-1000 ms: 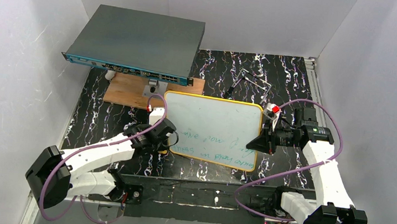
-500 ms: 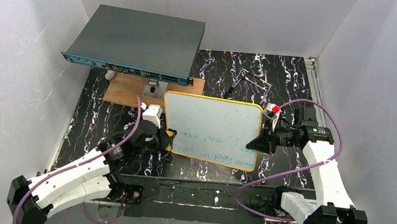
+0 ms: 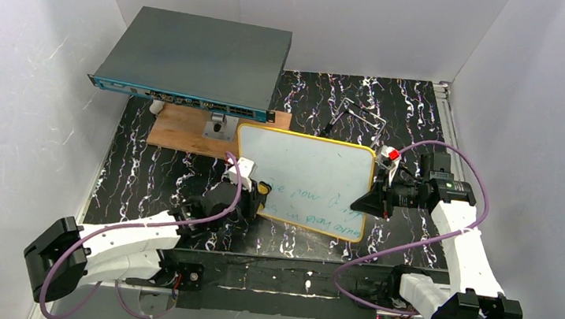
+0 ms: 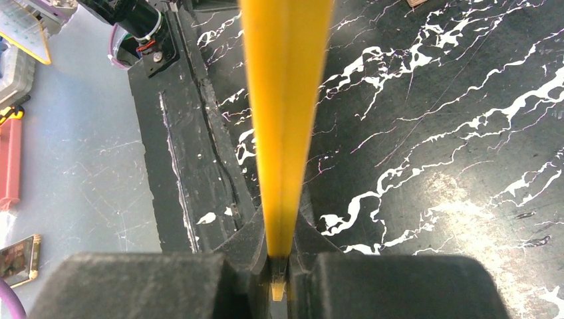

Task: Erase the whiteboard

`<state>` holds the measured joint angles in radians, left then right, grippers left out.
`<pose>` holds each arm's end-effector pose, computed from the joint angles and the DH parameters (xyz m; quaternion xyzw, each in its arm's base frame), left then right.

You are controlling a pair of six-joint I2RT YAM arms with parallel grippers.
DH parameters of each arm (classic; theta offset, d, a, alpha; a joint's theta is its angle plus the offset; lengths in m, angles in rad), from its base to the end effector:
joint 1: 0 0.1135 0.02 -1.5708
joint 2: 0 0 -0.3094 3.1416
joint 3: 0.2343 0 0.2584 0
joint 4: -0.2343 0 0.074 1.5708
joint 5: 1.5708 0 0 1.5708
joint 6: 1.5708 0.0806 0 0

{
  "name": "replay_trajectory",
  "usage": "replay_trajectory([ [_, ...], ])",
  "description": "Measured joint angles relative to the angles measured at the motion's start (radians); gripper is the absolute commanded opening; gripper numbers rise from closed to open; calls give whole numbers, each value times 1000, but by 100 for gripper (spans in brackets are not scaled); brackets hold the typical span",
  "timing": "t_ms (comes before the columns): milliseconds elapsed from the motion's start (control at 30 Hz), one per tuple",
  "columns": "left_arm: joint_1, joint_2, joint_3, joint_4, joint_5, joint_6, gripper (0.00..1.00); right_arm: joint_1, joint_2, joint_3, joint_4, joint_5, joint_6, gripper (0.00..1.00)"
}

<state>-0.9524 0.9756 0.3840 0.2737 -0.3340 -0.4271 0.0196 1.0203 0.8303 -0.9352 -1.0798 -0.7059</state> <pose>0.1556 -0.1731 0.2324 0.1133 0.7967 -0.2640 0.5317 0.1631 0.0743 0.2876 -0.4030 0.7418 0.4083 0.3472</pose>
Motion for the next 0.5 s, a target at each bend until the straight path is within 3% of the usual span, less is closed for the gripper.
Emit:
replay_trajectory([
  [267,27,-66,-90,165,-175,31,0,0,0,0,9,0,-2,1],
  [500,56,88,-90,357,-72,70,0,-11,0,0,17,-7,22,1],
])
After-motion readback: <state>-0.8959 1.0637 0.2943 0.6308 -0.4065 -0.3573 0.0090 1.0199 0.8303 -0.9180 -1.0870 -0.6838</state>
